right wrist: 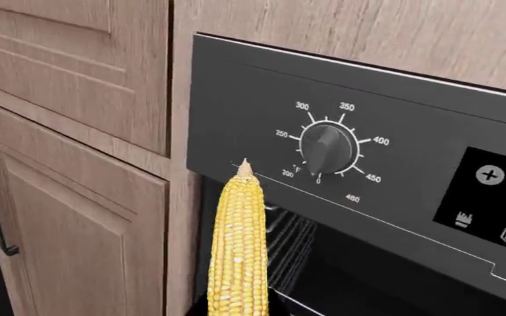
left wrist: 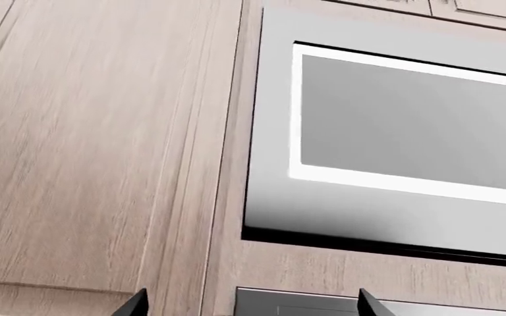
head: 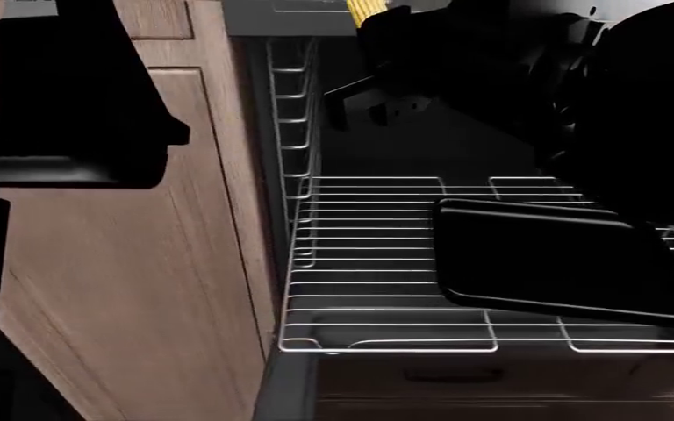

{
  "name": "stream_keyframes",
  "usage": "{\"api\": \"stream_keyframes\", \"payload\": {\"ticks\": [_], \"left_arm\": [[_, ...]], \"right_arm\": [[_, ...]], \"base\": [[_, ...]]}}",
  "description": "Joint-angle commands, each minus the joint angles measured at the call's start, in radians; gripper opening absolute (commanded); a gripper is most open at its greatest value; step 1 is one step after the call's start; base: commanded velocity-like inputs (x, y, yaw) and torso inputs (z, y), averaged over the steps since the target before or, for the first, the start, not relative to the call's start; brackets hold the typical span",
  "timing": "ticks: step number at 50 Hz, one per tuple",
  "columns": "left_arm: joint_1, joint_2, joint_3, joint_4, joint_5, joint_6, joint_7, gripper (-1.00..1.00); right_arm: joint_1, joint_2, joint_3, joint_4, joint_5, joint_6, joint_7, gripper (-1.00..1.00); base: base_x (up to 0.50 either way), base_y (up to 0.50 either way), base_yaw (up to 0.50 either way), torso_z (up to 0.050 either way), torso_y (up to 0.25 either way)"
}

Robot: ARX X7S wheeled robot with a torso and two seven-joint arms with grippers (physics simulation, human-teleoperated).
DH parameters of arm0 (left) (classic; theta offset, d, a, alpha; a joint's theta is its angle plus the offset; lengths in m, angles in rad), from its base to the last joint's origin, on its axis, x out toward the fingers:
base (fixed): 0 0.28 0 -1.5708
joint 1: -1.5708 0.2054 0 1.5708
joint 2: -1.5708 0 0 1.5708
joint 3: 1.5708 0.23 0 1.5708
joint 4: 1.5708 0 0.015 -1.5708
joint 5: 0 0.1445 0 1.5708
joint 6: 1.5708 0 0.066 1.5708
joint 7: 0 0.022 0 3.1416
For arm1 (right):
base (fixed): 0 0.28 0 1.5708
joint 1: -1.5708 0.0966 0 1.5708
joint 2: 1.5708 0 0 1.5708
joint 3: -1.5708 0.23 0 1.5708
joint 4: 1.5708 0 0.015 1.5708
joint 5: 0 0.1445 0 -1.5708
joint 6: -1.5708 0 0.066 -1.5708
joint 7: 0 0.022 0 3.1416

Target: Pick the corn from the oven and place it on the plate on the counter.

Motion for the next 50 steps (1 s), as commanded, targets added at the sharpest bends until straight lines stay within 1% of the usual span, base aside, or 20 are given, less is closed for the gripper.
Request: {"api": "stream_keyframes", "payload": {"ticks": [1, 50], "left_arm": [[-0.007, 0.005, 0.011, 0.002, 0.002, 0.004, -0.007, 1.0], [-0.037, 0.009, 0.048, 0.002, 0.008, 0.019, -0.015, 1.0]], "right_arm": [[0.002, 0.003, -0.001, -0.003, -0.01, -0.003, -0.005, -1.0], [0.02, 0.014, -0.025, -0.008, -0.027, -0.014, -0.019, -1.0]], "base": [[0.0, 0.5, 0.0, 0.0, 0.0], [0.0, 0.5, 0.0, 0.0, 0.0]]}}
